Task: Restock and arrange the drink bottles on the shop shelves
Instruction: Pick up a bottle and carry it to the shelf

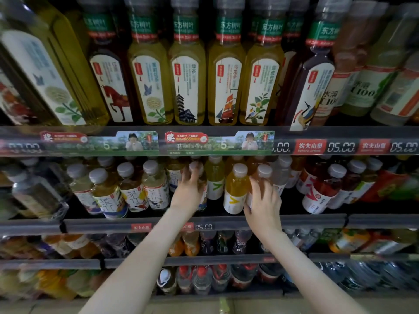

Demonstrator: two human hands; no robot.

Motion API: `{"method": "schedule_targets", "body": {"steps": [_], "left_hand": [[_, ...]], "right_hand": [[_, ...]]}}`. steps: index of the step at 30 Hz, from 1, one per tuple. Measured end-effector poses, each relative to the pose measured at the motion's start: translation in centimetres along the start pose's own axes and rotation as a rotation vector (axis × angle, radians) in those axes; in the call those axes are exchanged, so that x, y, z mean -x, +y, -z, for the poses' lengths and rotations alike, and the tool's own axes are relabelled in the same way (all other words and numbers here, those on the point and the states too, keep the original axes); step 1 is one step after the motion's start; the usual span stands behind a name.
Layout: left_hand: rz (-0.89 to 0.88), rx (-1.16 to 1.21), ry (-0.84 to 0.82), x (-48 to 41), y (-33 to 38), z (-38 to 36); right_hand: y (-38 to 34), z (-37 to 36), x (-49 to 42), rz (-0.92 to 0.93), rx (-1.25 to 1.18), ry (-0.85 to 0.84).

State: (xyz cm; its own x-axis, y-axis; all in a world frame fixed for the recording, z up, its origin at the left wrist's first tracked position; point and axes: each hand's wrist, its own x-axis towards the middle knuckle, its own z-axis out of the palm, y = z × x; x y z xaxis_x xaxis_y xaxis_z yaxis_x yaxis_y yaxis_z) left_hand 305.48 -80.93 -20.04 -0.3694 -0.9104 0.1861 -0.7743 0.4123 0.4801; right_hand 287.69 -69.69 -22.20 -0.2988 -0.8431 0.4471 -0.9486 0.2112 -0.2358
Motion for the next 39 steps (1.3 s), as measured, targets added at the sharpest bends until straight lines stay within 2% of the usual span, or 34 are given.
{"method": "schedule_targets", "body": {"steps": [2, 3, 6, 8, 9, 11, 15, 18, 21, 26, 32, 34, 37, 39], "left_hand": [[-0.004, -0.141, 0.085, 2.0, 2.0, 0.3], [-0.079, -0.164, 0.156, 3.0, 3.2, 0.7], [-0.448, -0.025, 0.405, 4.9, 6.7, 3.0], [-0.604, 0.037, 0.55, 4.8, 8.7, 5.5], [-0.638, 0.054, 0.6, 4.5, 9.6, 6.7], [-0.651, 0.064, 0.634, 3.6, 10.9, 8.4], [-0.554, -0.033, 0.588, 1.6, 12.6, 9.8], [-0.488, -0.073, 0.55, 0.3, 13.7, 9.8], [-0.461, -0.09, 0.527, -0.7, 14.8, 9.5], [-0.452, -0.091, 0.527, -1.0, 16.6, 8.1], [-0.473, -0.044, 0.564, -0.4, 19.1, 6.5], [-0.522, 0.011, 0.583, 1.2, 19.4, 5.1], [-0.591, 0.05, 0.561, 5.2, 18.2, 0.9], [-0.569, 0.082, 0.43, 9.0, 16.6, -2.9]], "right_hand": [[-0.8, 1.3, -0.9, 0.087, -0.01, 0.145], [-1.4, 2.2, -1.4, 0.145, -0.032, 0.233], [-2.9, 5.6, -2.8, 0.367, -0.174, 0.468], [-3.8, 8.4, -4.1, 0.464, -0.225, 0.625], [-4.0, 9.8, -4.8, 0.461, -0.232, 0.69], [-3.9, 12.3, -6.5, 0.335, -0.251, 0.733], [-2.1, 15.5, -9.8, -0.047, -0.278, 0.595], [-1.4, 16.9, -11.0, -0.129, -0.398, 0.433], [-1.6, 17.5, -11.6, -0.158, -0.438, 0.376], [-1.2, 17.8, -12.0, -0.137, -0.416, 0.3], [1.2, 16.7, -8.7, 0.076, -0.247, 0.505], [2.9, 15.0, -5.9, 0.14, -0.257, 0.496], [6.9, 10.9, 0.0, 0.168, -0.268, 0.321], [10.0, 7.8, 4.3, 0.155, -0.267, 0.113]]}}
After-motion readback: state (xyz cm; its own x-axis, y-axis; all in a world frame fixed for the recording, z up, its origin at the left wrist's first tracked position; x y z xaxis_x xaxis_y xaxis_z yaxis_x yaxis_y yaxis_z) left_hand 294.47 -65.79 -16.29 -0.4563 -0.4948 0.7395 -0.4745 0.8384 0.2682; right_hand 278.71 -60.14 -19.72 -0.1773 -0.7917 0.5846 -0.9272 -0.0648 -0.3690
